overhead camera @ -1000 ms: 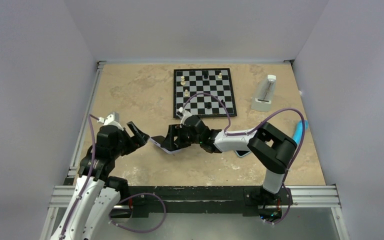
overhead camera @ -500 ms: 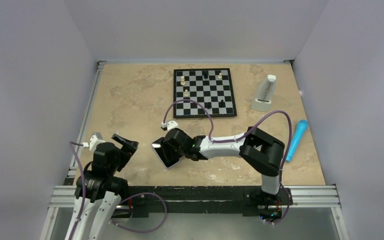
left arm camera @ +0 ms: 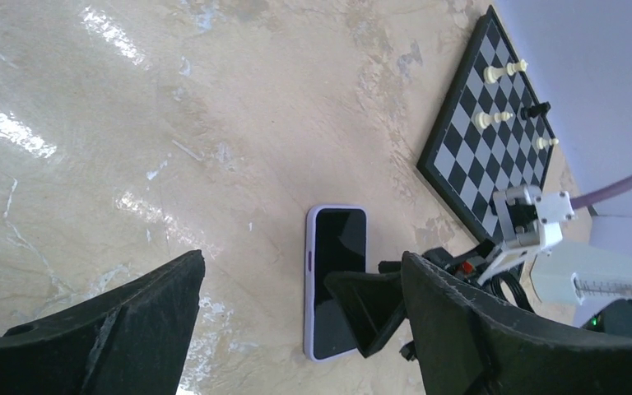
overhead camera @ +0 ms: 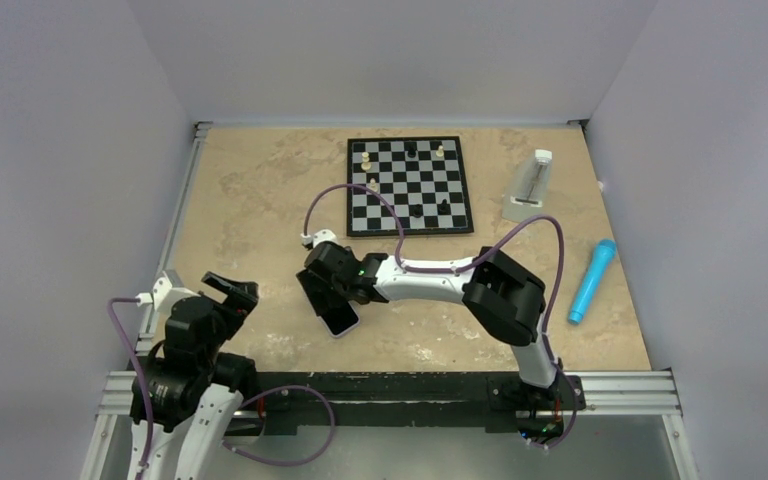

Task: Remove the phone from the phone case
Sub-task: Pick up the phone at the center of the board.

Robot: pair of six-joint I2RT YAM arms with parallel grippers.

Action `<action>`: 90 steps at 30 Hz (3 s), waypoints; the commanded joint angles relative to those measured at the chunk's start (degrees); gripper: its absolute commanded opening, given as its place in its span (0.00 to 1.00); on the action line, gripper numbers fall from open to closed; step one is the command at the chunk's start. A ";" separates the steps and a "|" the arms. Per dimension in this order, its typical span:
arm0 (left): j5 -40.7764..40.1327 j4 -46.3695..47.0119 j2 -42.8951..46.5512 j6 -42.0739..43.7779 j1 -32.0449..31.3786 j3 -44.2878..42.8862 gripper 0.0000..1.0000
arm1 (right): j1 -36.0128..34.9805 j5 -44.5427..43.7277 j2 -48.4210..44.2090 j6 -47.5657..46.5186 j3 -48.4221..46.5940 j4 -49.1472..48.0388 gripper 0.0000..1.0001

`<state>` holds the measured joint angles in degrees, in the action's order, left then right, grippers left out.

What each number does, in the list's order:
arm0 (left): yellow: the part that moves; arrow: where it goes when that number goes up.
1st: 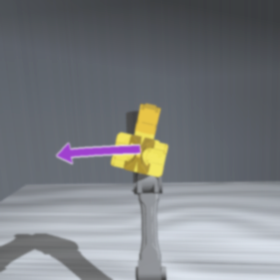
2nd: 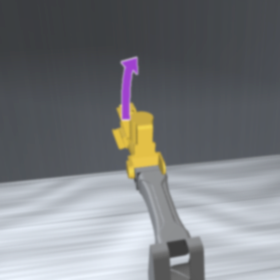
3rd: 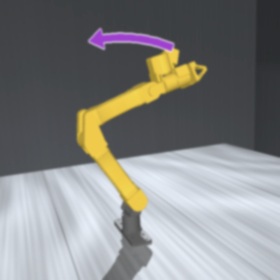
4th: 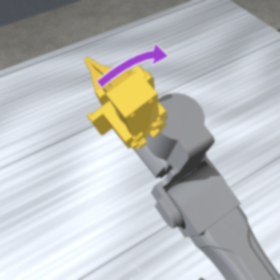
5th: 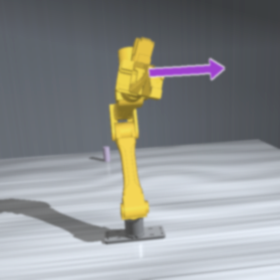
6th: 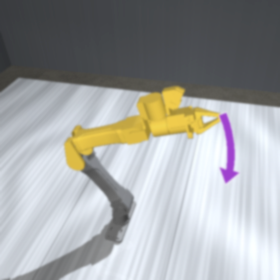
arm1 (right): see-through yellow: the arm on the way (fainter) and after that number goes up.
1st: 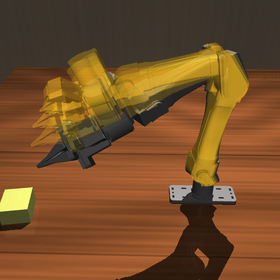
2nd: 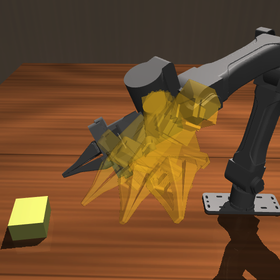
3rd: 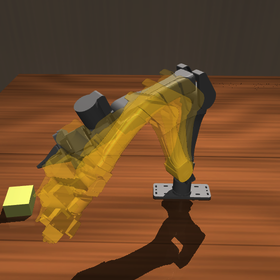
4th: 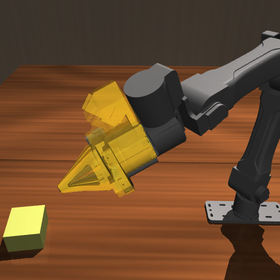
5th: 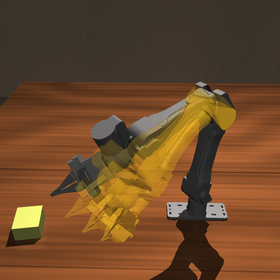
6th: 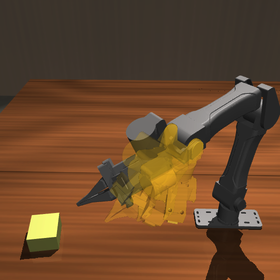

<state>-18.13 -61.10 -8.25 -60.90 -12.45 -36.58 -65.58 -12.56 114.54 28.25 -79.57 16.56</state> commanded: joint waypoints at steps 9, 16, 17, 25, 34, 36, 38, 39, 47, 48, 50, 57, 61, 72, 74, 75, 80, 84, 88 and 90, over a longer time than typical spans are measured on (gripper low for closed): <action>7.32 2.43 -0.29 3.51 -0.12 -3.76 0.95 | -0.31 1.47 7.65 -0.28 -14.48 12.71 0.85; 7.48 1.95 0.19 4.96 -0.12 -5.00 0.95 | -0.84 0.14 12.03 -1.00 -18.16 16.88 0.85; 7.19 1.47 0.22 5.18 -0.16 -5.37 0.95 | -0.86 -0.31 12.82 -0.85 -18.65 17.77 0.85; 7.40 -0.38 -0.38 6.32 -0.14 -6.29 0.95 | -0.89 -2.69 19.86 -0.54 -21.93 22.62 0.64; 10.24 1.42 -0.08 7.86 -0.12 -5.62 0.96 | 1.43 -0.34 8.94 0.64 -12.59 13.17 0.00; 11.42 2.44 -0.46 8.59 -0.13 -5.00 0.94 | 3.67 3.52 4.04 2.63 -8.29 7.82 0.00; 13.02 3.46 -0.81 9.10 -0.12 -4.15 0.94 | 6.55 7.77 0.03 6.07 -5.07 3.32 0.00; 13.97 4.28 -0.95 9.47 -0.12 -3.84 0.94 | 8.13 8.90 -1.67 8.10 -3.54 1.42 0.00; 32.70 20.03 -9.16 15.27 -0.20 2.80 0.88 | 19.23 20.11 -14.76 29.64 10.89 -16.07 0.00; 35.28 22.25 -11.21 15.85 -0.63 3.47 0.87 | 19.96 21.02 -15.65 32.53 12.22 -18.58 0.00; 37.00 26.63 -14.98 15.92 -3.56 4.61 0.86 | 21.32 23.41 -16.79 38.54 14.50 -22.24 0.00; 20.26 36.16 -24.98 17.82 -21.92 4.37 0.93 | 21.82 27.39 -17.22 50.42 17.44 -29.55 0.00; 14.11 38.55 -29.26 18.36 -24.07 4.63 0.85 | 21.42 28.81 -18.51 53.80 20.16 -32.71 0.00; 11.12 48.06 -34.74 18.80 -26.15 5.65 0.62 | 17.60 26.15 -20.32 59.19 22.59 -32.88 0.00; 11.34 48.04 -35.92 18.74 -26.52 5.32 0.54 | 16.77 25.08 -20.53 59.51 22.01 -32.09 0.00; 11.22 47.87 -36.22 18.53 -26.57 5.25 0.50 | 16.34 24.20 -20.74 59.48 21.77 -31.27 0.00; 11.02 45.85 -34.87 18.42 -26.58 4.96 0.17 | 14.14 19.01 -22.80 56.24 21.49 -29.74 0.00; 12.56 40.77 -31.17 21.38 -26.58 2.47 0.00 | 14.07 22.68 -24.91 39.52 23.05 -33.71 0.57; 19.59 36.07 -26.56 28.79 -26.11 -0.41 0.00 | 14.18 29.85 -29.95 14.51 25.18 -30.90 0.87; 23.15 31.54 -26.02 32.12 -25.77 -3.06 0.00 | 14.40 29.60 -35.17 6.08 28.56 -28.94 0.90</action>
<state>-2.68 -23.14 -36.27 -37.58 -38.70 -33.34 -50.87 11.75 88.62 62.61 -54.98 -12.49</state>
